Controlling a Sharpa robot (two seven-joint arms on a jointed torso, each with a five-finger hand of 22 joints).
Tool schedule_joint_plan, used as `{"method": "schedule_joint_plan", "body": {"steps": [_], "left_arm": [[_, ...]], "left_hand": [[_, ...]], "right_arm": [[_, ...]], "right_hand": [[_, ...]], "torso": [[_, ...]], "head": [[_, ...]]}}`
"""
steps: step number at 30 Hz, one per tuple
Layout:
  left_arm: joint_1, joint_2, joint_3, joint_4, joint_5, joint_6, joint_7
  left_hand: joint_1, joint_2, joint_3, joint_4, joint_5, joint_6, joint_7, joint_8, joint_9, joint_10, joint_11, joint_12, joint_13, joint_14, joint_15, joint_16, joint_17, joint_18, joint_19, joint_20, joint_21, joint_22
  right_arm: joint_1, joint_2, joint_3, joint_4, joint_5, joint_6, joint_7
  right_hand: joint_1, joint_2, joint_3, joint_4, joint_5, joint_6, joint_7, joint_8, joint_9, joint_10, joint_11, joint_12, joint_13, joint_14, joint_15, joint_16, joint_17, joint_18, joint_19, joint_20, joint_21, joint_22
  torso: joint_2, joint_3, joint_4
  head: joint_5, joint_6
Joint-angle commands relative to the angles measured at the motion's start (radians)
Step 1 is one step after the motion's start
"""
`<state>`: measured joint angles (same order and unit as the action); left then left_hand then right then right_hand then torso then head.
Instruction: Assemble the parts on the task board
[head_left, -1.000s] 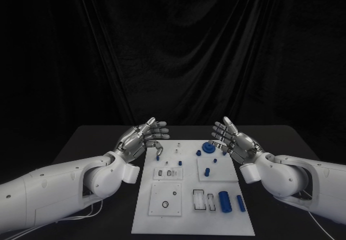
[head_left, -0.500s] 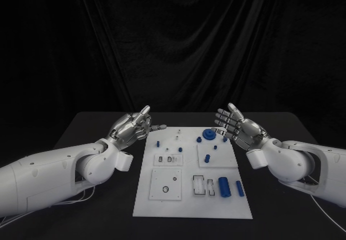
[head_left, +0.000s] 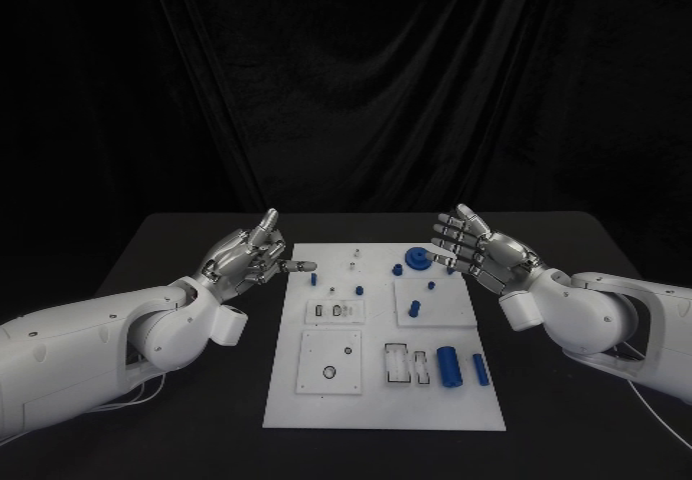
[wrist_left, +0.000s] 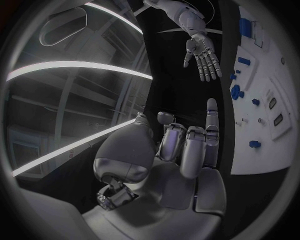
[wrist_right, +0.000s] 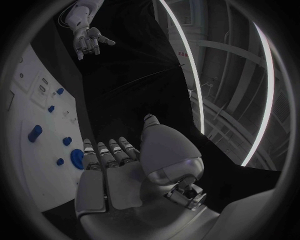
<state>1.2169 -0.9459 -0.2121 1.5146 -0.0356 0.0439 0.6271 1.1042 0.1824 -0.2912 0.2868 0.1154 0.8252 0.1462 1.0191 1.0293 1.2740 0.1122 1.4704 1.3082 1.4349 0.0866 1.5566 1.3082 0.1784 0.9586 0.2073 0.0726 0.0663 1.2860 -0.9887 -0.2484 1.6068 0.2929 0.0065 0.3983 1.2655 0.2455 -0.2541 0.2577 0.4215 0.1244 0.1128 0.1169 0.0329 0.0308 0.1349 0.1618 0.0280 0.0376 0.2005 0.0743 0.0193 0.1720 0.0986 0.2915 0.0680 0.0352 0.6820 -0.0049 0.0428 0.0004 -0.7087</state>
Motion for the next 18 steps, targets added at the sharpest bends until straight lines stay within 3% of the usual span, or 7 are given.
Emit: {"method": "schedule_joint_plan", "body": {"steps": [1,3,4,9,10,14,18], "left_arm": [[0.003,-0.005,0.001,0.005,-0.034,0.005,0.085],[0.003,-0.008,0.001,0.007,-0.039,0.008,0.100],[0.003,-0.011,0.001,0.010,-0.042,0.010,0.111],[0.003,-0.018,0.001,0.017,-0.048,0.017,0.146],[0.003,-0.019,0.001,0.017,-0.048,0.020,0.153],[0.003,-0.026,0.001,0.018,-0.050,0.034,0.178],[0.003,-0.040,0.001,0.028,-0.051,0.048,0.196]], "left_hand": [[0.129,0.023,-0.039,-0.001,0.038,-0.130,0.024,-0.437,-0.378,-0.652,0.043,-0.373,-0.366,-0.515,0.032,-0.134,-0.229,0.016,-0.132,0.041,-0.015,-0.002],[0.143,0.022,-0.044,-0.004,0.024,-0.203,0.023,-0.512,-0.443,-0.748,0.088,-0.548,-0.471,-0.936,0.110,-0.439,-0.550,-0.007,-0.741,0.078,-0.032,0.003],[0.146,0.026,-0.046,-0.003,0.030,-0.183,0.028,-0.513,-0.454,-0.734,0.091,-0.586,-0.509,-0.931,0.084,-0.494,-0.595,0.017,-0.772,0.084,-0.044,-0.030],[0.174,0.031,-0.050,-0.007,0.034,-0.241,0.035,-0.603,-0.523,-0.868,0.156,-0.843,-0.694,-1.139,0.167,-0.834,-0.809,-0.096,-0.959,0.089,-0.073,-0.066],[0.176,0.034,-0.048,-0.006,0.035,-0.243,0.040,-0.609,-0.527,-0.877,0.156,-0.859,-0.706,-1.161,0.180,-0.858,-0.823,-0.178,0.612,0.088,1.498,1.505],[0.186,0.043,-0.044,-0.007,0.033,-0.304,0.065,-0.667,-0.561,-1.044,0.090,-1.051,-0.858,-1.394,0.133,-1.285,-1.105,-0.178,0.612,0.051,1.498,1.505],[0.193,0.053,-0.042,-0.004,0.034,-0.374,0.026,-0.745,-0.634,-1.119,0.043,-1.186,-0.991,-1.424,0.094,-1.398,-1.189,-0.178,0.612,0.024,1.498,1.505]], "right_arm": [[0.007,-0.005,0.001,-0.003,-0.070,0.011,-0.048],[0.010,-0.008,0.001,-0.005,-0.094,0.004,-0.057],[0.013,-0.010,0.001,-0.006,-0.116,-0.005,-0.068],[0.030,-0.010,0.001,-0.016,-0.202,-0.027,-0.106],[0.037,-0.008,0.001,-0.020,-0.232,-0.031,-0.115],[0.067,-0.003,0.001,-0.031,-0.344,-0.053,-0.142],[0.113,0.003,0.001,-0.034,-0.463,-0.085,-0.167]], "right_hand": [[0.043,-0.015,0.003,-0.022,0.018,0.055,0.019,0.042,0.010,0.018,0.026,0.062,0.009,0.021,0.016,0.038,0.008,-0.018,0.051,0.002,0.029,0.012],[0.069,-0.022,0.006,-0.036,0.033,0.077,0.021,0.057,0.014,0.036,0.046,0.108,0.014,0.048,0.022,0.073,0.015,-0.025,0.096,0.002,0.054,0.022],[0.112,-0.035,0.016,-0.068,0.061,0.118,0.025,0.083,0.022,0.083,0.073,0.197,0.028,0.127,0.031,0.157,0.035,-0.037,0.223,0.005,0.125,0.053],[0.240,-0.047,0.073,-0.189,0.125,0.256,0.046,0.155,0.045,0.211,0.120,0.431,0.048,0.369,0.056,0.376,0.072,-0.058,0.500,-0.003,0.254,0.101],[0.251,-0.049,0.080,-0.201,0.125,0.275,0.048,0.163,0.048,0.225,0.127,0.445,0.048,0.395,0.055,0.393,0.074,-0.059,0.517,-0.004,0.262,0.103],[0.282,-0.055,0.104,-0.239,0.115,0.368,0.057,0.206,0.060,0.273,0.133,0.495,0.043,0.482,0.037,0.447,0.076,-0.049,0.584,-0.013,0.293,0.113],[0.311,-0.066,0.121,-0.276,0.102,0.419,0.063,0.224,0.059,0.328,0.126,0.531,0.038,0.557,0.008,0.484,0.077,-0.032,0.661,-0.030,0.348,0.137]], "torso": [[0.008,0.0002,0.0064],[0.010,0.0003,0.0069],[0.011,0.0005,0.0067],[0.015,-0.0010,0.0070],[0.015,-0.0015,0.0081],[0.015,-0.0036,0.0117],[0.018,-0.0029,0.0120]], "head": [[-0.020,-0.011],[-0.027,-0.019],[-0.032,-0.024],[-0.041,-0.041],[-0.043,-0.046],[-0.044,-0.064],[-0.037,-0.084]]}}
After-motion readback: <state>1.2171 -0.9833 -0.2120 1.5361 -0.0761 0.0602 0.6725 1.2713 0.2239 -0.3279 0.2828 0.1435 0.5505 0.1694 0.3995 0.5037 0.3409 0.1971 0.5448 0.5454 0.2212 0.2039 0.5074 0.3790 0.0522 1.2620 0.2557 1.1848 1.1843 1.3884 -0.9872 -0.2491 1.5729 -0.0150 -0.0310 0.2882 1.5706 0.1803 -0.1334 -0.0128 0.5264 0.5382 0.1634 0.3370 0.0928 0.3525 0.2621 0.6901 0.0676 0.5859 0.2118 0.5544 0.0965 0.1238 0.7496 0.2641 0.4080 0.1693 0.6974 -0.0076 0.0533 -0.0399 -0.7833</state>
